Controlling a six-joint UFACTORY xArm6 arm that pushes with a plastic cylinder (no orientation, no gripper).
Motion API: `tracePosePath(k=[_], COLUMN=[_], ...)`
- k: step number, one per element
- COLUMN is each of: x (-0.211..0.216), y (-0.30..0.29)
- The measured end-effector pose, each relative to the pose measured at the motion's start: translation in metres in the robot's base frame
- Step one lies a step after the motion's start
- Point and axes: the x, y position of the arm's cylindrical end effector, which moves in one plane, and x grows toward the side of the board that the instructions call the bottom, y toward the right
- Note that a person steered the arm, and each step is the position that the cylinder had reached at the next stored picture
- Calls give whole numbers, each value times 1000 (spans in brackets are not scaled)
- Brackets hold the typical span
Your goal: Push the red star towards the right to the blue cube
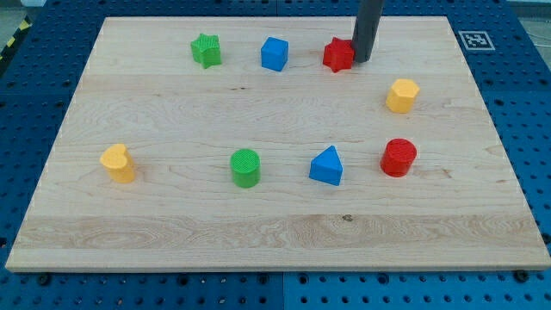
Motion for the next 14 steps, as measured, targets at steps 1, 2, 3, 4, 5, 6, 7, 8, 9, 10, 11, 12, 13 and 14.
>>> tracePosePath(k=[1,2,3,4,5,6,7,8,9,10,11,12,13,14], x=[0,1,2,3,5,8,10,11,11,18,32,47,64,75], y=[-3,-5,-6,-7,-9,-13,-15,-15,-15,-15,-15,-15,-15,-20])
